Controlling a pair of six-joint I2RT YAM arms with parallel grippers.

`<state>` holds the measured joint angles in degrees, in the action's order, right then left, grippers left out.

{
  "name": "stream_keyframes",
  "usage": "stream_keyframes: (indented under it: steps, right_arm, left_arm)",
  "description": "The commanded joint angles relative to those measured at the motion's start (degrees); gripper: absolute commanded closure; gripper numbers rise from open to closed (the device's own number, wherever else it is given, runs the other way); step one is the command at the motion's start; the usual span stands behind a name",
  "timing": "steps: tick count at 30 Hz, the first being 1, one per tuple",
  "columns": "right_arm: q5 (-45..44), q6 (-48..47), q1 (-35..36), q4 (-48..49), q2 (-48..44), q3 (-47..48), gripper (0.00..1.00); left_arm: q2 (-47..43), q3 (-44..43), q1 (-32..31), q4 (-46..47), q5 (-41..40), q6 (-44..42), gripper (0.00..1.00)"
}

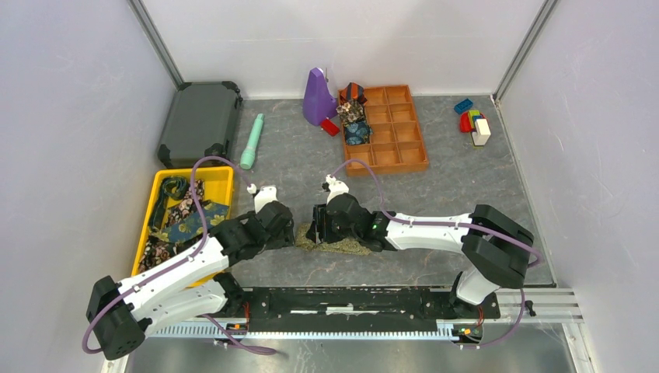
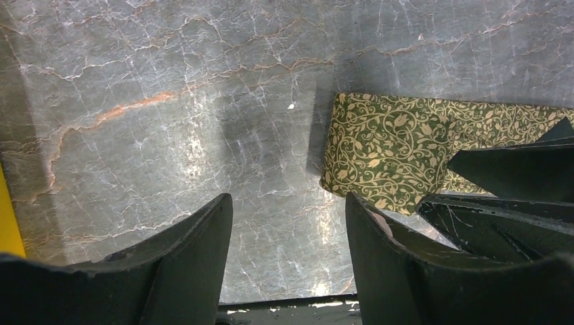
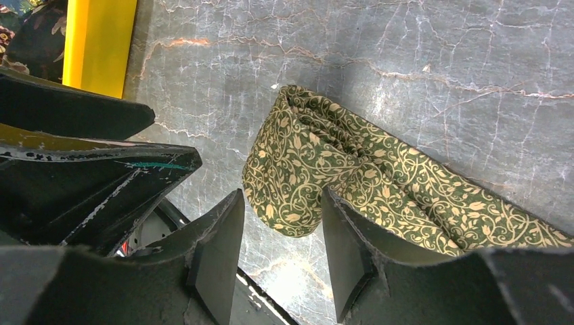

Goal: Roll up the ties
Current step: Roll the tie at the center of the board.

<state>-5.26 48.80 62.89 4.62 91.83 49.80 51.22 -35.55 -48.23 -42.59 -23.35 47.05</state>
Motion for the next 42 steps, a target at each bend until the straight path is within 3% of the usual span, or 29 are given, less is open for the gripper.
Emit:
stream_keyframes:
  steps: [1, 11, 42]
  right_arm:
    - [-1.7, 0.2, 0.2, 0.6, 0.8, 1.1, 0.49]
    - [-2.7, -0.6, 0.0, 1.3, 0.5, -0.9, 0.57]
    - [1.0, -2.1, -3.4, 5.2, 1.1, -5.8, 0.61]
  left_arm:
    - [-0.3, 0.4, 0.2, 2.9, 0.3, -2.6, 0.32]
    - [1.2, 1.3, 0.8, 7.4, 3.1, -4.4, 0.32]
    - [1.3, 11.1, 8.6, 29.9, 22.1, -9.6, 0.28]
